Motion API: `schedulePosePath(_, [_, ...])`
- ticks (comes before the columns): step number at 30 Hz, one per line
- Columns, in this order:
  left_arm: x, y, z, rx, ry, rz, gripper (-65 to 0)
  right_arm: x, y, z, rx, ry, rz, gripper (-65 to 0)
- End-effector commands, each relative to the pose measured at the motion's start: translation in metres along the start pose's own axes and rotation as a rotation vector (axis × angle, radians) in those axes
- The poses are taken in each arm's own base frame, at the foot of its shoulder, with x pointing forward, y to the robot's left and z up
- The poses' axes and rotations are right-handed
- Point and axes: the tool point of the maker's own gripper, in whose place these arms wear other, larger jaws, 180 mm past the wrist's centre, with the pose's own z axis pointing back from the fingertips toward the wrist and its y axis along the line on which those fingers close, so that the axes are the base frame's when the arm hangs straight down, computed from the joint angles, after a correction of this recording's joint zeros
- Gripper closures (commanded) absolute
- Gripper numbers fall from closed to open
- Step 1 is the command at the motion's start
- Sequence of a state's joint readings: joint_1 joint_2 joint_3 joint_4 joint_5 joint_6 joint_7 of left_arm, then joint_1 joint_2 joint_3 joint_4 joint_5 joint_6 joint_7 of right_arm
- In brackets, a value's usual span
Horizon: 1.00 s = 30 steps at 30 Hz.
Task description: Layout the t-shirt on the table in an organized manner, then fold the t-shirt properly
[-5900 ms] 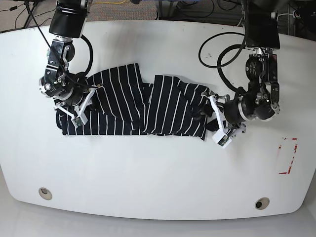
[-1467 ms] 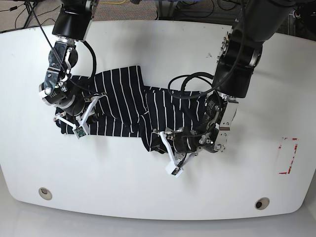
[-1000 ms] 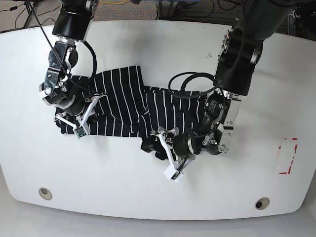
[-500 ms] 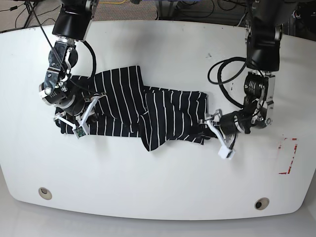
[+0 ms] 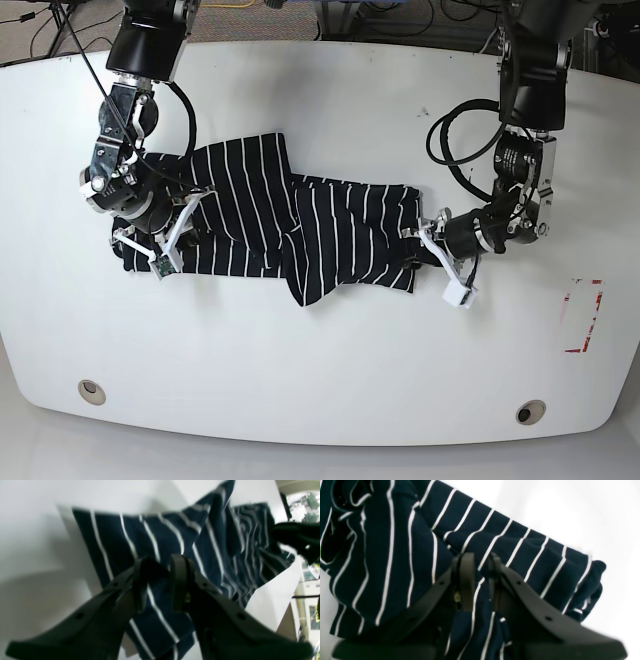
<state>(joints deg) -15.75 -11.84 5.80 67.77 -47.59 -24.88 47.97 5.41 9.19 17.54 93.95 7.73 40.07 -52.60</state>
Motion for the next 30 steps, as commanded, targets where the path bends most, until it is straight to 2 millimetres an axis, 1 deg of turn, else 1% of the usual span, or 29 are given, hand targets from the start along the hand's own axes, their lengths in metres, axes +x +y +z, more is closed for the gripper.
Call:
schedulePosePath(1, [0.015, 0.005, -0.001, 0.011, -0.028, -0.013, -12.6, 0.018, -0.006, 0.005, -0.014, -0.059, 0.01, -9.7])
schedulePosePath(4, [0.001, 0.019, -0.007, 0.044, 0.002, 0.018, -12.6, 0.02, -0.006, 0.006, -0.016, -0.063, 0.013, -10.0])
schedulePosePath(5, [-0.003, 0.02, -0.009, 0.049, 0.006, 0.025, -12.6, 0.022, -0.007, 0.007, -0.018, -0.067, 0.015, -10.1])
schedulePosePath(9, [-0.017, 0.034, -0.014, 0.089, 0.031, 0.037, -12.8, 0.035, -0.008, 0.015, -0.038, -0.101, 0.039, -10.1])
schedulePosePath(11, [-0.025, 0.039, -0.015, 0.099, 0.051, 0.031, -12.8, 0.041, -0.008, 0.02, -0.049, -0.114, 0.053, -10.5])
schedulePosePath(13, [-0.031, 0.039, -0.015, 0.087, 0.071, 0.003, -12.8, 0.046, -0.005, 0.024, -0.055, -0.114, 0.056, -12.2])
schedulePosePath(15, [-0.035, 0.038, -0.016, 0.075, 0.084, -0.017, -12.8, 0.051, -0.008, 0.031, -0.078, -0.116, 0.055, -16.0])
schedulePosePath(17, [-0.039, 0.04, -0.015, 0.073, 0.096, -0.034, -12.8, 0.059, -0.019, 0.042, -0.121, -0.126, 0.035, -23.0])
schedulePosePath(18, [-0.041, 0.042, -0.014, 0.076, 0.102, -0.036, -12.8, 0.06, -0.025, 0.047, -0.143, -0.123, 0.016, -27.4])
schedulePosePath(21, [-0.044, 0.046, -0.011, 0.089, 0.113, -0.045, -12.8, 0.054, -0.044, 0.058, -0.198, -0.097, -0.049, -40.0])
schedulePosePath(23, [-0.045, 0.055, -0.005, 0.114, 0.125, -0.061, -12.8, 0.05, -0.063, 0.067, -0.242, -0.083, -0.111, -48.0])
schedulePosePath(24, [-0.045, 0.057, -0.004, 0.119, 0.128, -0.063, -12.8, 0.047, -0.069, 0.07, -0.256, -0.077, -0.131, -50.3])
schedulePosePath(25, [-0.045, 0.061, -0.001, 0.13, 0.132, -0.068, -12.8, 0.042, -0.077, 0.073, -0.268, -0.065, -0.174, -54.9])
schedulePosePath(27, [-0.044, 0.062, 0.0, 0.133, 0.131, -0.069, -12.8, 0.038, -0.083, 0.075, -0.256, -0.069, -0.227, -59.1])
schedulePosePath(28, [-0.044, 0.067, 0.004, 0.143, 0.133, -0.072, -12.8, 0.036, -0.086, 0.075, -0.239, -0.074, -0.256, -61.2])
schedulePosePath(29, [-0.043, 0.07, 0.007, 0.152, 0.135, -0.075, -12.8, 0.035, -0.087, 0.075, -0.226, -0.082, -0.278, -62.3])
schedulePosePath(30, [-0.042, 0.074, 0.011, 0.162, 0.136, -0.078, -12.8, 0.03, -0.093, 0.076, -0.21, -0.083, -0.312, -63.3])
